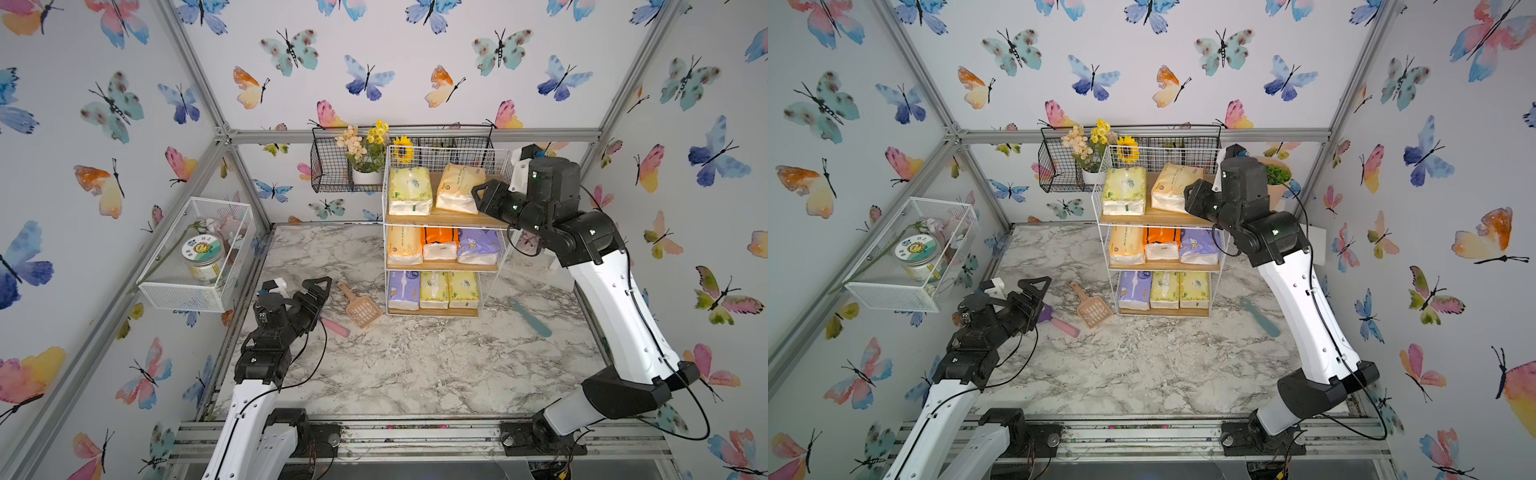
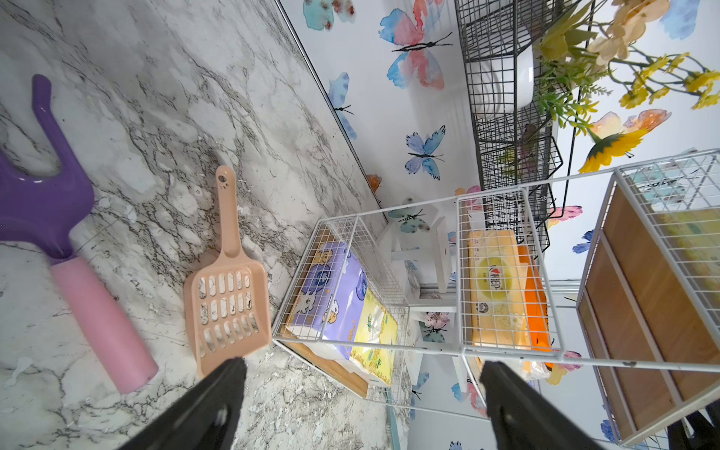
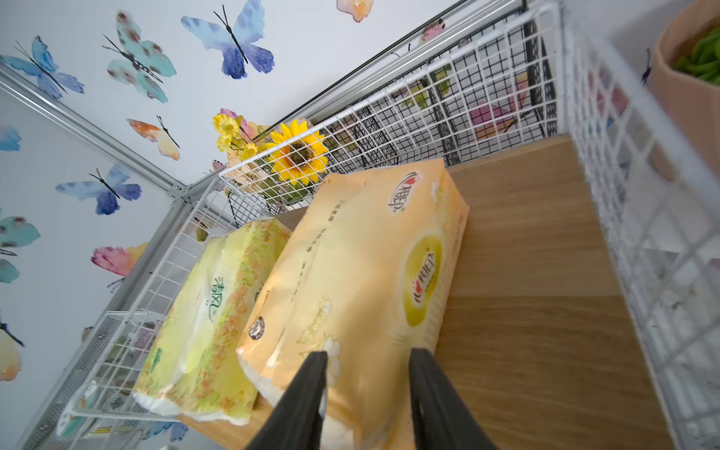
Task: Remove the tissue boxes from the shelf
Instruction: Pick up a box of tissues from the shelf.
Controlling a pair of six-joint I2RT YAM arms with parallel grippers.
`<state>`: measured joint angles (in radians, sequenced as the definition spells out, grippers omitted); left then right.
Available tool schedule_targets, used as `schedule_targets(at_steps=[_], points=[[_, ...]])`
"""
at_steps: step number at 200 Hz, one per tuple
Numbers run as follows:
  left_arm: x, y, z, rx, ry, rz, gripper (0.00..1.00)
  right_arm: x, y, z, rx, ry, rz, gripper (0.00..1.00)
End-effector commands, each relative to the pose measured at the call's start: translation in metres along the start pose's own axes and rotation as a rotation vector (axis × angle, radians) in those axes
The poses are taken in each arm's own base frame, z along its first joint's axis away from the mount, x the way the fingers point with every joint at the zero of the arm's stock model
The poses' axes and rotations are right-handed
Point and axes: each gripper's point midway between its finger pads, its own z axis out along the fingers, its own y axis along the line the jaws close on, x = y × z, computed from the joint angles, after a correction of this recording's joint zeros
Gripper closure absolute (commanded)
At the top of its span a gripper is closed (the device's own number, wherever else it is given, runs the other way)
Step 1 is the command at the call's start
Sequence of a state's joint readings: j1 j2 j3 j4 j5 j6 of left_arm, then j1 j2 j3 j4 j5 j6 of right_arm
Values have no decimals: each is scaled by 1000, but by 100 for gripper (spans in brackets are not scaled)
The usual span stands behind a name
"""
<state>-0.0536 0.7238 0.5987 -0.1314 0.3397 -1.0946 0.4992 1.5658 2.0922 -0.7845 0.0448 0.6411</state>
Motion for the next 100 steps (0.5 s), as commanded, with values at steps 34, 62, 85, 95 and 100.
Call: schedule_targets(at_steps=[34, 62, 85, 95, 100], points=[[-4, -30, -7, 65, 12, 4, 1, 0, 7, -5, -29, -4, 10, 89], [-6, -50, -14, 117, 14, -8, 1, -2, 13, -16, -69, -12, 28, 99], [-7, -72, -21, 177, 19, -33, 1, -3, 21, -31, -122, -25, 44, 99], [-5, -87, -25, 212, 30, -39, 1, -3, 22, -38, -139, -27, 48, 99], [-4, -93, -26, 226, 31, -43, 2, -2, 23, -42, -147, -28, 51, 99]])
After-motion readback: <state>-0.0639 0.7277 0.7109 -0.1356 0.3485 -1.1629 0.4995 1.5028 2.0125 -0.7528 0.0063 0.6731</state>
